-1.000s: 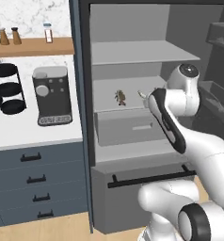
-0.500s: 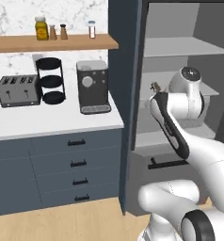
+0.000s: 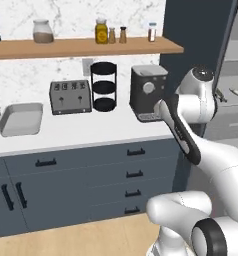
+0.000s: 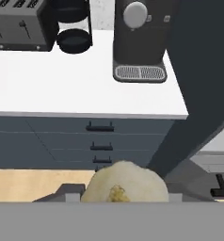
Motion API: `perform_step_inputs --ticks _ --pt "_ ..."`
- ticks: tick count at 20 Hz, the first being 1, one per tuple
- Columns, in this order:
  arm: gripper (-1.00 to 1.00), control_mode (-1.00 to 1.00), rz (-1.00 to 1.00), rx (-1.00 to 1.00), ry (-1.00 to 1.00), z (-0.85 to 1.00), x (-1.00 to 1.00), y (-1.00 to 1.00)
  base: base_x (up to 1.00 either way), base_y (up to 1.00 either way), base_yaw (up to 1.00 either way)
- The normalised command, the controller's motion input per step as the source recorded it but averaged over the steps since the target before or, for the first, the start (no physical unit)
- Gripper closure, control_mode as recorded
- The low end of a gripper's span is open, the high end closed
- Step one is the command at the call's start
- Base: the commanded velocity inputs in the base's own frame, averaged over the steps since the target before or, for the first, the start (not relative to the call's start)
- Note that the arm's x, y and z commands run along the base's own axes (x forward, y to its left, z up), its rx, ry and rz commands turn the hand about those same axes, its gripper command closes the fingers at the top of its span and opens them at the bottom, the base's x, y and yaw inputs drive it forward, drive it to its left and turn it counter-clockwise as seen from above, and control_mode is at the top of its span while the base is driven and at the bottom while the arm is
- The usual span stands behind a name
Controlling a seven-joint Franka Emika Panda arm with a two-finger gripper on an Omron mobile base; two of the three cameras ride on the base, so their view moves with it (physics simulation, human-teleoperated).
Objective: Place one garlic and one fish in each tupperware on the nearby counter, to pack two identical lunches.
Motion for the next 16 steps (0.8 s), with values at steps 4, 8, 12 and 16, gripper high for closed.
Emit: perform_step_inputs --ticks 4,8,12,16 --pt "1.00 1.00 0.00 0.00 0.00 0.00 0.00 0.00 0.61 1.00 0.00" --pt "1.00 1.00 0.00 0.00 0.00 0.00 0.00 0.00 0.54 1.00 0.00" --pt "1.00 1.00 0.00 0.00 0.00 0.00 0.00 0.00 0.41 1.00 0.00" --pt "1.00 1.00 0.00 0.00 0.00 0.00 0.00 0.00 0.35 1.00 0.00"
